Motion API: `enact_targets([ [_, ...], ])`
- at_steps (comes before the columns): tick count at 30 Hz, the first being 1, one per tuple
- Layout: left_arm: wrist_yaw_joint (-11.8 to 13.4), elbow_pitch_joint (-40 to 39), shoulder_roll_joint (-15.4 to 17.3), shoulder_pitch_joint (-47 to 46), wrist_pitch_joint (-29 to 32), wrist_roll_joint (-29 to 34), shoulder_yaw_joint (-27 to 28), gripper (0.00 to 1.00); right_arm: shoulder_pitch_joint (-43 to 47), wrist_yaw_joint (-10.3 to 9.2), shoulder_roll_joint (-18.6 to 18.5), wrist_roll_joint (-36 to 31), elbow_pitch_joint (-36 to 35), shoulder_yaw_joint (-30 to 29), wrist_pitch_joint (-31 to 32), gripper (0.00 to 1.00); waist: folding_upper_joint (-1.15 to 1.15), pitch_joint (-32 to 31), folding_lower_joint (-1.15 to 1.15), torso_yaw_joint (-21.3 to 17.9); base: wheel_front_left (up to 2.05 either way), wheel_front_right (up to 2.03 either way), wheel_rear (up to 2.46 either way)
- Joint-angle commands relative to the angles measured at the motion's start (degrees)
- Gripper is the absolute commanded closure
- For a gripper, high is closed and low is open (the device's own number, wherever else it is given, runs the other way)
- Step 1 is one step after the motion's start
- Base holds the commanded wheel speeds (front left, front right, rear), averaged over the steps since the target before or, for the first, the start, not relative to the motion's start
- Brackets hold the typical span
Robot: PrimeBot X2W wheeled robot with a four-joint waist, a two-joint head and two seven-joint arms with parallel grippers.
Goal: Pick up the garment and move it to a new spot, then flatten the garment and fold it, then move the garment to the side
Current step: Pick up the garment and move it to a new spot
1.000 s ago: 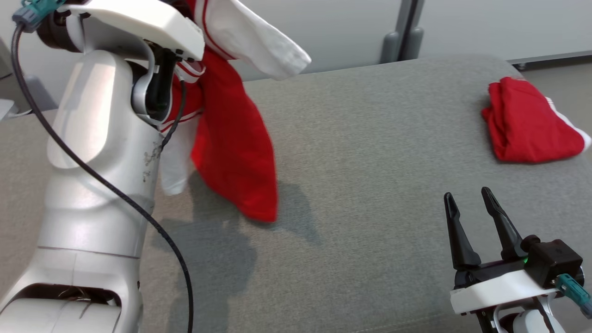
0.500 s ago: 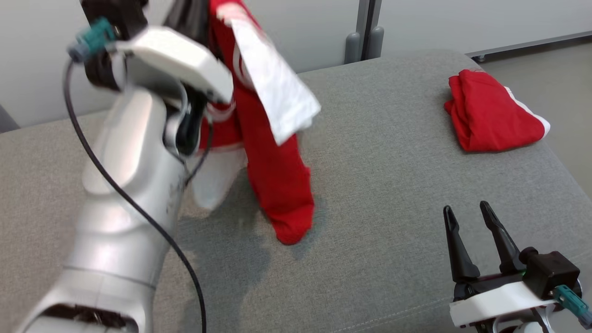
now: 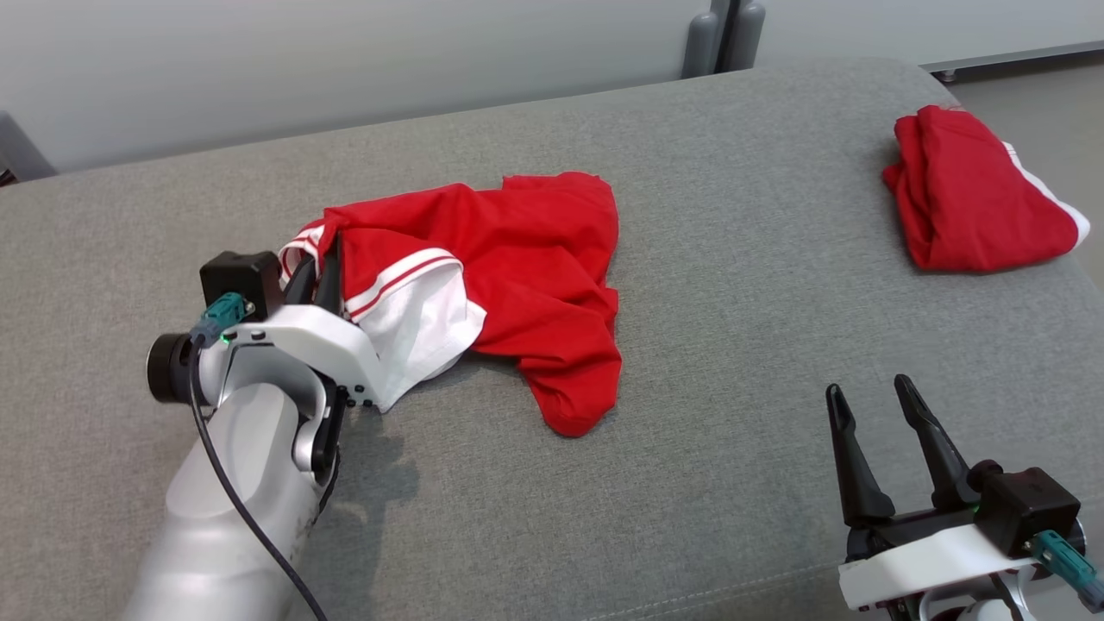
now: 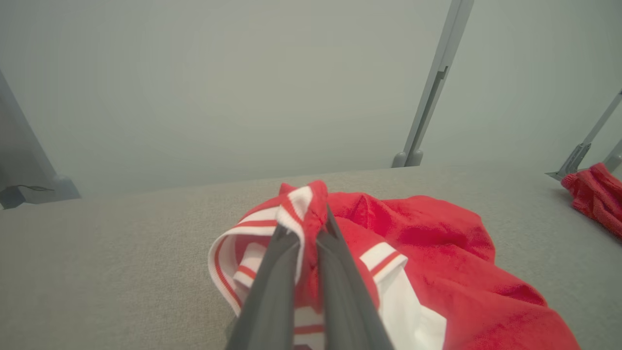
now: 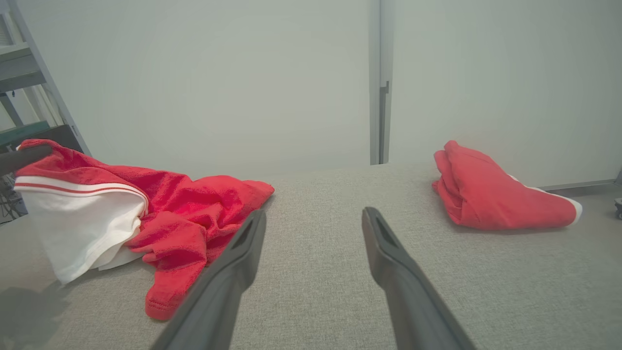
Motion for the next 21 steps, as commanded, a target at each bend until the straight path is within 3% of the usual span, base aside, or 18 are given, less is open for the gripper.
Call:
enact_targets([
  [1, 0.74, -0.82, 1.96, -0.43, -0.77, 0.73, 1.61, 1.0, -1.46, 0.22, -0.57, 0.23, -0.96, 1.66, -0.59, 0.0, 0.0, 0.55, 0.0, 0.54, 0.0, 0.0, 0.0],
  [4, 1.17, -0.31, 1.84, 0.48, -1.0, 1.24, 2.04, 1.0, -1.67, 0.22, -0.58, 0.19, -0.86, 1.98, -0.59, 0.0, 0.0, 0.89, 0.0, 0.95, 0.0, 0.0, 0.0],
  [5, 1.36, -0.86, 1.82, 0.69, -1.02, 1.55, 2.31, 0.88, -1.74, 0.22, -0.6, 0.22, -0.79, 2.02, -0.59, 0.0, 0.0, 0.94, 0.0, 1.11, 0.0, 0.0, 0.0],
  [6, 1.75, -1.73, 1.78, 0.95, -1.03, 1.97, 2.65, 0.62, -1.83, 0.22, -0.64, 0.26, -0.71, 2.07, -0.59, 0.0, 0.0, 0.95, 0.0, 1.27, 0.0, 0.0, 0.0],
  [7, 2.12, -2.75, 1.73, 1.31, -1.04, 2.36, 3.08, 0.19, -1.91, 0.22, -0.67, 0.29, -0.63, 2.14, -0.59, 0.0, 0.0, 0.91, 0.0, 1.42, 0.0, 0.0, 0.0],
  [8, 2.43, -3.9, 1.69, 1.73, -1.05, 2.8, 3.51, 0.0, -1.97, 0.22, -0.67, 0.28, -0.55, 2.17, -0.59, 0.0, 0.0, 0.82, 0.0, 1.57, 0.0, 0.0, 0.0],
  [15, 3.26, -13.84, 0.76, 6.46, -1.06, 5.41, 6.97, 0.0, -1.31, 0.22, -0.48, 0.43, -0.34, 2.27, -0.59, 0.0, 0.0, -1.05, 0.0, 3.14, 0.0, 0.0, 0.0],
  [21, 2.53, -22.43, -0.61, 15.03, -1.07, 6.07, 8.97, 0.0, 0.49, 0.22, -0.23, 0.87, -0.06, 2.78, -0.59, 0.0, 0.0, -3.52, 0.0, 4.73, 0.0, 0.0, 0.0],
])
